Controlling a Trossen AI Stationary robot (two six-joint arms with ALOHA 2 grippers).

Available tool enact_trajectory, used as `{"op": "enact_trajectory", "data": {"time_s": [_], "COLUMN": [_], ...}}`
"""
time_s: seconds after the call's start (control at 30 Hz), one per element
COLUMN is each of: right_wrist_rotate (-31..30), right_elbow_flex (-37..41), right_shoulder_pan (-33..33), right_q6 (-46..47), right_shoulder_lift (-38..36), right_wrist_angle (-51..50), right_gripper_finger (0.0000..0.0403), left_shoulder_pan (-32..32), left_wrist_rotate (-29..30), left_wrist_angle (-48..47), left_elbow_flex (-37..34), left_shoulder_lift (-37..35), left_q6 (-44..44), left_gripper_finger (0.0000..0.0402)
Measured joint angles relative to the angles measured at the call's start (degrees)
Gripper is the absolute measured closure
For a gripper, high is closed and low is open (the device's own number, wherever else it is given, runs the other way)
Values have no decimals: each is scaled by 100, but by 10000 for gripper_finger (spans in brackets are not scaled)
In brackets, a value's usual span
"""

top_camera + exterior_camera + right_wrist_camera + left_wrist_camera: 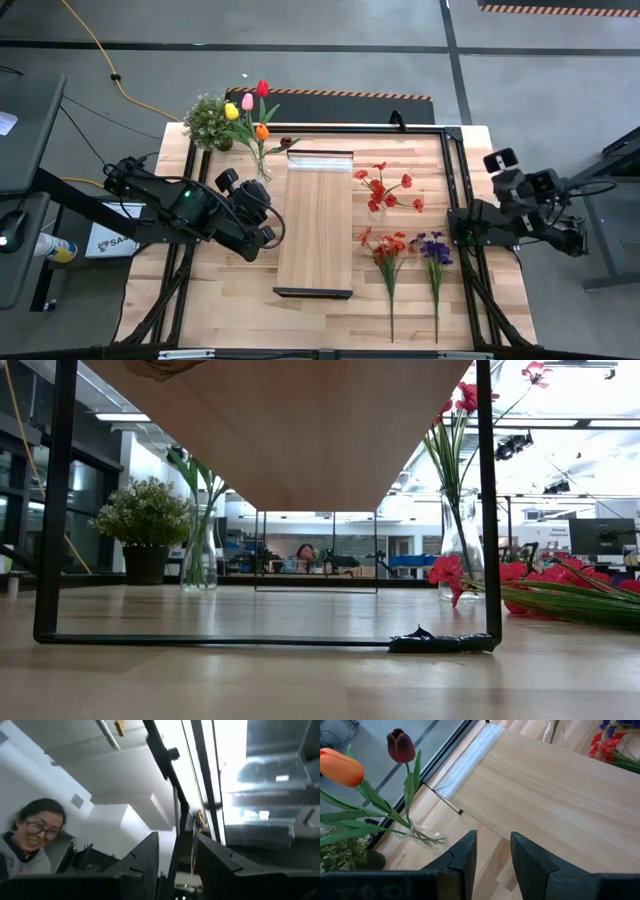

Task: Pick and place flowers into a vace then onto a shelf
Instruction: Put the purple flowers into the right vase

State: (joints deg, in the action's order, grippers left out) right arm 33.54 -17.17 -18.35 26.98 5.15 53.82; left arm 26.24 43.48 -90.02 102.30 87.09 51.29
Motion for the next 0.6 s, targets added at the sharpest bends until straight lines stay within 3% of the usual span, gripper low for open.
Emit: {"op": "enact_trajectory", "data": {"time_s": [0.17,0.3,0.43,0.6], "right_wrist_rotate": [-4,96,270,422], "right_elbow_flex": [-12,-392,-1202,-2588], "right_shoulder_pan": [0,2,2,2], "right_q6": [321,493,406,278], "right_shoulder_lift": [0,0,2,115], "right_wrist_angle": [698,438,-892,-3647], "right_gripper_finger": [289,289,289,289], "left_shoulder_pan": [2,2,2,2], "left_wrist_rotate": [-171,-278,-357,-361], "left_wrist_angle": [0,0,2,2], "left_elbow_flex": [2,1,2,1], "left_shoulder_lift": [0,0,0,0], "left_q6": [0,73,300,584], "left_gripper_finger": [250,250,250,250]}}
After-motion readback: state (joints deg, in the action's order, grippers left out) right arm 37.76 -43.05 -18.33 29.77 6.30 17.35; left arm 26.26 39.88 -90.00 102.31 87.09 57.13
